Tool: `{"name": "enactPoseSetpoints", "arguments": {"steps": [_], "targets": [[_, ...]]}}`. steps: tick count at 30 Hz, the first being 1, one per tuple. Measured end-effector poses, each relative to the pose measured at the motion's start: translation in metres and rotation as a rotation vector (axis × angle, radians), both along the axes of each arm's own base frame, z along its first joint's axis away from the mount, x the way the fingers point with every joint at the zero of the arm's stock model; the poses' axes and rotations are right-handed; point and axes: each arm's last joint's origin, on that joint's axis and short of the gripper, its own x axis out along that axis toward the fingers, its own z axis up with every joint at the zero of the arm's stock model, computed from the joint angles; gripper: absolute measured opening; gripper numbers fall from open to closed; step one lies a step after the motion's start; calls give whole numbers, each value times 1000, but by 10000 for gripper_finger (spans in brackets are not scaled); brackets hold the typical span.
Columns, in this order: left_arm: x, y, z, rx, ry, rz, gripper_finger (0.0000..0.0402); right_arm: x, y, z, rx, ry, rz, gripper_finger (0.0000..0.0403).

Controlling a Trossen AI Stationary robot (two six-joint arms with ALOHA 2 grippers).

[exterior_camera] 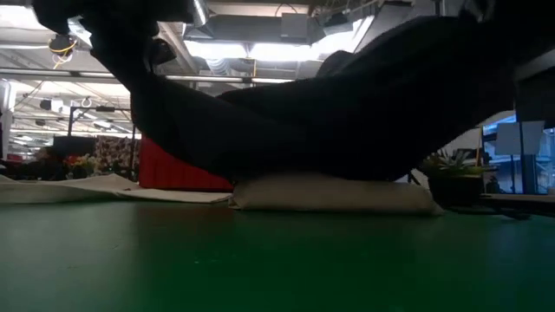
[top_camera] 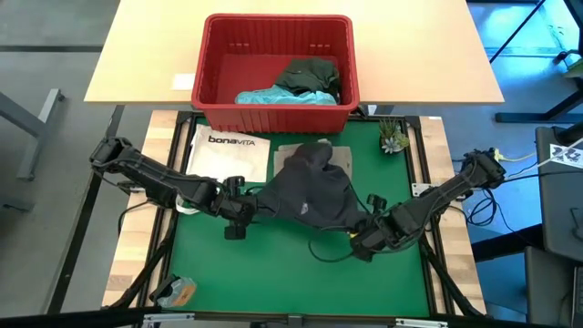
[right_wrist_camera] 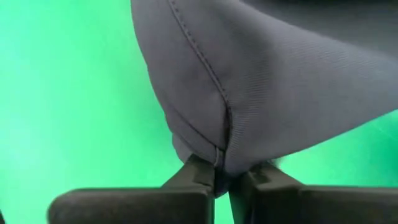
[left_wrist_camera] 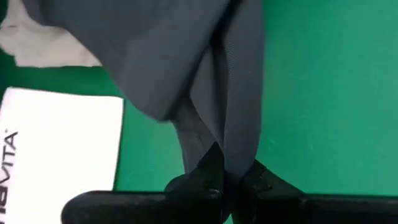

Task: Fold Laundry from Bin
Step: Remove the black shorts from the red laundry bin

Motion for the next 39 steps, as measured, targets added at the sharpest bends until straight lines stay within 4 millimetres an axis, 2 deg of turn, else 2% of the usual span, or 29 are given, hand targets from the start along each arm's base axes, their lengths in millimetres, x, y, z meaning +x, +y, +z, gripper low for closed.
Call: {"name": "enactPoseSetpoints", "arguments": {"steps": [3,8,14,18,22,26,29,34,39], "targets": [[-2,-8,0,-8,1,-30,0,-4,1,7,47,53,8,24],[-7,-21,0,-58,14,-84,0,-3,11,0,185,130,28,13],[-7,-32,1,-92,-23,-128,3,8,40,-29,250,252,92,38],[-5,-37,3,-112,-61,-141,22,15,56,-49,262,294,121,52],[-4,-37,3,-155,-79,-55,56,15,66,-60,256,324,143,45],[-3,-36,4,-189,-142,140,95,14,70,-61,251,324,158,28],[-2,-34,3,-242,-118,159,113,13,70,-61,248,325,156,20],[-2,-40,4,-390,-81,177,122,14,69,-61,234,317,154,26],[6,-52,12,-431,-258,217,112,14,69,-61,233,317,155,33]]}}
